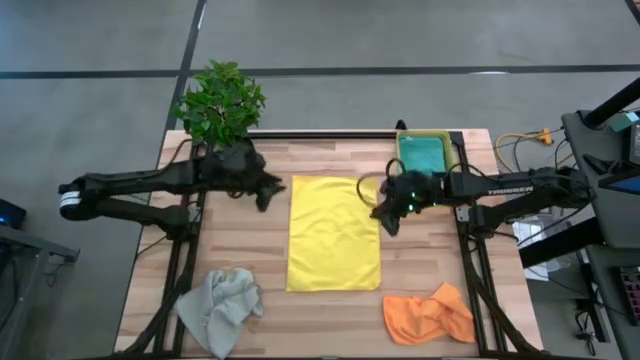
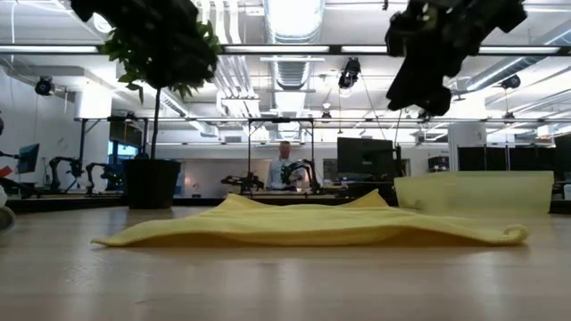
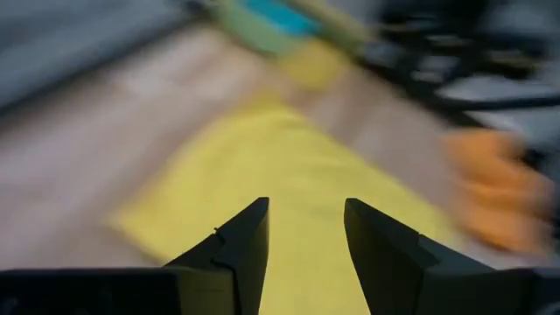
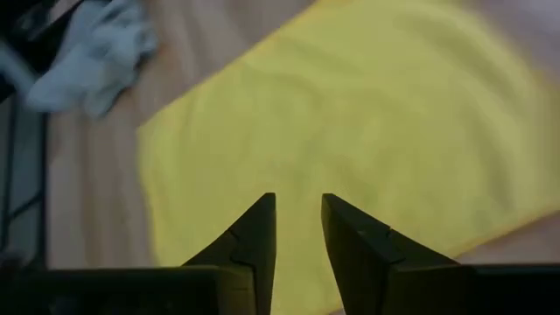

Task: Fold microfiber towels
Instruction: Fold the yellow microfiber towel

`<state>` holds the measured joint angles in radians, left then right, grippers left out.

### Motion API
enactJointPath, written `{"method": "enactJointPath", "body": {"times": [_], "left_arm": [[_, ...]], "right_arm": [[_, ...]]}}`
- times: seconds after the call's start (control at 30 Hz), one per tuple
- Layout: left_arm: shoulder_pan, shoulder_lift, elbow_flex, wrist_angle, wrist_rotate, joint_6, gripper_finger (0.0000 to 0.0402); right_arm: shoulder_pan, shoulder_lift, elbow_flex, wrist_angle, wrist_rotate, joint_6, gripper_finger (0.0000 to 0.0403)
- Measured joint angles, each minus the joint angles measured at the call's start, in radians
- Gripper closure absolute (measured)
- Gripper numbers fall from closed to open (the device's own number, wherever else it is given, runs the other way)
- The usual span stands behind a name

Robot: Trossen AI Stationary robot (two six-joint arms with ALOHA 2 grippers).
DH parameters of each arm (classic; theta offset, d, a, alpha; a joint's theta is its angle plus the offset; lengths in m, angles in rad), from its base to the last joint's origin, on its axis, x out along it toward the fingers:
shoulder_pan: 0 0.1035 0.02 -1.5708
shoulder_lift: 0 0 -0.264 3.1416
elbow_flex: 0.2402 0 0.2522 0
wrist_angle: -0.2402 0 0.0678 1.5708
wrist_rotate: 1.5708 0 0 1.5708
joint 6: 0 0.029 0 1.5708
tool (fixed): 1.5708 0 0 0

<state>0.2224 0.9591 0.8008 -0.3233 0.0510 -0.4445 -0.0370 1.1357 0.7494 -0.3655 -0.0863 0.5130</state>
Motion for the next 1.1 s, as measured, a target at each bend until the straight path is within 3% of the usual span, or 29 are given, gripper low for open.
{"method": "enactJointPath", "body": {"times": [0.13, 0.23, 0.47, 0.6, 0.87, 1.1], "left_arm": [[-0.065, -0.032, -0.022, -0.011, 0.197, -0.045, 0.0265], [-0.189, -0.018, -0.024, -0.024, 0.211, -0.007, 0.0265], [-0.502, 0.126, -0.009, -0.011, 0.102, -0.023, 0.0265], [-0.608, 0.225, 0.032, -0.017, 0.047, -0.074, 0.0265], [-0.681, 0.396, 0.113, -0.021, -0.080, -0.100, 0.0265], [-0.688, 0.529, 0.164, -0.027, -0.113, -0.099, 0.0266]], "right_arm": [[0.147, 0.025, 0.000, 0.002, 0.001, 0.001, 0.0319], [0.251, 0.051, -0.005, 0.003, 0.004, -0.020, 0.0322], [0.410, 0.160, -0.019, 0.039, 0.009, -0.037, 0.0324], [0.465, 0.244, -0.019, 0.097, 0.001, -0.112, 0.0305], [0.507, 0.415, -0.019, 0.108, 0.003, -0.217, 0.0237], [0.507, 0.484, 0.000, 0.123, 0.009, -0.327, 0.0222]]}}
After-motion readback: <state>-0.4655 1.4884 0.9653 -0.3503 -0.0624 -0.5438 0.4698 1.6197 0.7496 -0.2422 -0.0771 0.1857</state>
